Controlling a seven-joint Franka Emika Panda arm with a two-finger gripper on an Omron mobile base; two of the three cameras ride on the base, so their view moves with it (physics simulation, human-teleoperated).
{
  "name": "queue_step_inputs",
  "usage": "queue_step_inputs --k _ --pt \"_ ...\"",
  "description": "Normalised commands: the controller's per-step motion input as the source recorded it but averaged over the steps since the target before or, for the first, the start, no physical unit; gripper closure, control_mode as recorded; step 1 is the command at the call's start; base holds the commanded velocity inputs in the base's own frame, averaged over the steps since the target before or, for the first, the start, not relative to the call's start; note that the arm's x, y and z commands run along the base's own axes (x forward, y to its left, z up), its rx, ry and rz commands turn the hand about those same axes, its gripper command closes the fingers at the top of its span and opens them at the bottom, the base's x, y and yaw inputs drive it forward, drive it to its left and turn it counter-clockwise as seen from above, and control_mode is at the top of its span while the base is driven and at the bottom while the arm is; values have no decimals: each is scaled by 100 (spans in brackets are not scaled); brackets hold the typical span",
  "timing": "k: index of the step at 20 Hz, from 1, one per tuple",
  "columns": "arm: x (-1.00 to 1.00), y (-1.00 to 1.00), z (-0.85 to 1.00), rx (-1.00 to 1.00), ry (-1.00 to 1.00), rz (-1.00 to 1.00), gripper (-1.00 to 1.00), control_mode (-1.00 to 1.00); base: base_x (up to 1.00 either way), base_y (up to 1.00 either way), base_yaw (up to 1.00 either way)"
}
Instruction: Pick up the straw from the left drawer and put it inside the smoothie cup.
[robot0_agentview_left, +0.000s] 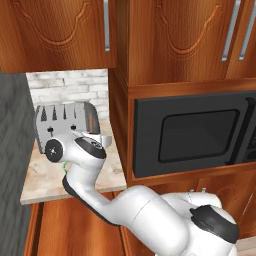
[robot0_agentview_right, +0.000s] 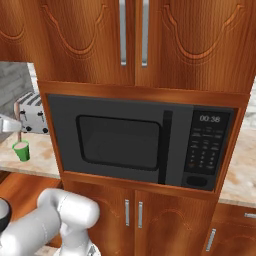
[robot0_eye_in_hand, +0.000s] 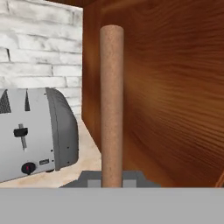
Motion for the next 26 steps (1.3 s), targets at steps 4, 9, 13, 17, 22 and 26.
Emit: queue_step_inputs --k 4,9,13,17,22,26 --pt "33 18 -9 -9 0 0 100 -100 0 0 0" --pt "16 32 -17 -8 -1 0 100 -100 0 0 0" --pt "0 23 -18 -5 -4 0 100 -100 0 0 0" --pt "0 13 -15 -3 -4 -1 100 -100 0 0 0" --pt "0 5 -14 -2 -2 0 100 -100 0 0 0" --pt "3 4 -17 -2 0 0 100 -100 0 0 0"
